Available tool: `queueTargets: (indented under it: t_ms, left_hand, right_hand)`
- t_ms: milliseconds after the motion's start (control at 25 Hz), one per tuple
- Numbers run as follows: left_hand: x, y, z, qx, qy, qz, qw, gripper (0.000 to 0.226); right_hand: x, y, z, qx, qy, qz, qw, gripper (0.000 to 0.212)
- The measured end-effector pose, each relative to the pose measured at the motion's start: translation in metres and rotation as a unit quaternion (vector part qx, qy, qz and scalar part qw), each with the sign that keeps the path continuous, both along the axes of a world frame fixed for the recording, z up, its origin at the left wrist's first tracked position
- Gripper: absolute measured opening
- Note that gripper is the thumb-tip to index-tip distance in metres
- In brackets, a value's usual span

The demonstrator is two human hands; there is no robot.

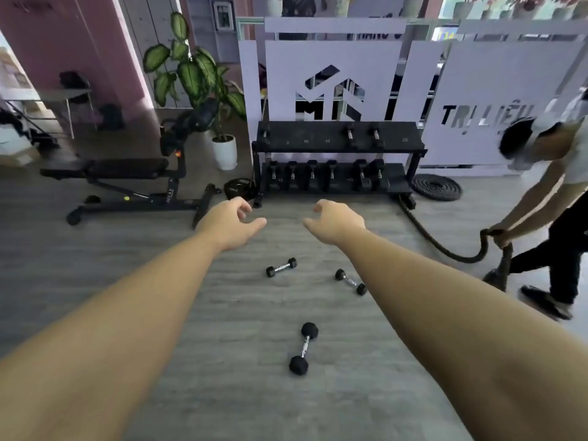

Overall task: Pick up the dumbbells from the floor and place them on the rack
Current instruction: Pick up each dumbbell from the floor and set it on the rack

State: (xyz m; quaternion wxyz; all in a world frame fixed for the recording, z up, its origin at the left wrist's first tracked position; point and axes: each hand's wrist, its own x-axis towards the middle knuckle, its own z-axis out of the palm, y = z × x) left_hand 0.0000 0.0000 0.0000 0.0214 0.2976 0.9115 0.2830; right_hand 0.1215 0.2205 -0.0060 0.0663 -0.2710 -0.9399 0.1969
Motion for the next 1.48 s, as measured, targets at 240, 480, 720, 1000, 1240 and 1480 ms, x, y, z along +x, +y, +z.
queueTargets:
  t_ms: [240,480,720,1000,1240,1480]
  left_hand:
    - [-0.077,0.015,-0.027,-0.011,-0.044,0.015,0.999,0.046]
    - [-0.156,0.049,-0.065,-0.072,-0.031,0.033,0.996,0.043]
    - [-0.246,0.110,-0.091,-0.131,-0.032,0.069,0.988,0.049]
    - [-0.324,0.184,-0.127,-0.141,-0.042,0.075,0.986,0.046]
    - [-0.423,0.236,-0.182,-0.152,-0.091,0.071,0.982,0.045]
    - [-0.531,0.280,-0.240,-0.202,-0.134,0.015,0.970,0.052]
  right_hand:
    - [-0.075,0.021,-0.015,-0.011,-0.035,-0.014,0.999,0.056]
    - [-0.158,0.094,-0.053,-0.024,-0.055,-0.001,0.998,0.056]
    - [-0.258,0.200,-0.105,-0.010,-0.118,0.043,0.992,0.056]
    - [-0.364,0.282,-0.133,0.041,-0.165,0.089,0.981,0.051]
    - [-0.454,0.293,-0.194,0.034,-0.205,0.113,0.972,0.047]
    - [-0.544,0.314,-0.248,0.002,-0.258,0.065,0.964,0.046]
